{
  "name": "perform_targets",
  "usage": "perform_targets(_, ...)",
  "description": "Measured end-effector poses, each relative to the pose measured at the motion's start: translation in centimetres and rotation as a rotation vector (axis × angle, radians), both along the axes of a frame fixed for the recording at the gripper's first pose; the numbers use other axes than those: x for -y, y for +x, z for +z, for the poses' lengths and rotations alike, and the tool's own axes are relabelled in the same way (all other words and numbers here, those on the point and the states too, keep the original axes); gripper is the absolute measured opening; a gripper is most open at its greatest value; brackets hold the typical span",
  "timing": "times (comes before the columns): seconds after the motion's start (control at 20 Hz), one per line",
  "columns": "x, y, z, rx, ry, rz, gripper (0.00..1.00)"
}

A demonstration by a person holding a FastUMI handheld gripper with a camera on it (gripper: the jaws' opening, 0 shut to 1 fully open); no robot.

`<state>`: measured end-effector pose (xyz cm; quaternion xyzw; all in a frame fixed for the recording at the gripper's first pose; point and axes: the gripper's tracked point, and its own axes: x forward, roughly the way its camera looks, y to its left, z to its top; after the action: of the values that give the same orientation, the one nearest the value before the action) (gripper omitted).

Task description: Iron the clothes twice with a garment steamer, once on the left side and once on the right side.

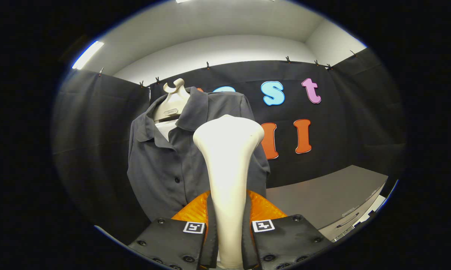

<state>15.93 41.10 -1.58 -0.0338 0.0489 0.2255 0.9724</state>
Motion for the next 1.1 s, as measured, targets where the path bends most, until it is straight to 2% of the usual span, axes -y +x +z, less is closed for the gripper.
perform_targets(0.15, -1.5, 1.1, -1.1, -0.008, -0.006, 0.024, 0.32)
perform_targets(0.5, -3.0, 4.2, -4.5, -0.047, -0.049, 0.017, 0.32)
perform_targets(1.1, -2.8, 4.9, -7.9, -0.058, -0.121, 0.008, 0.32)
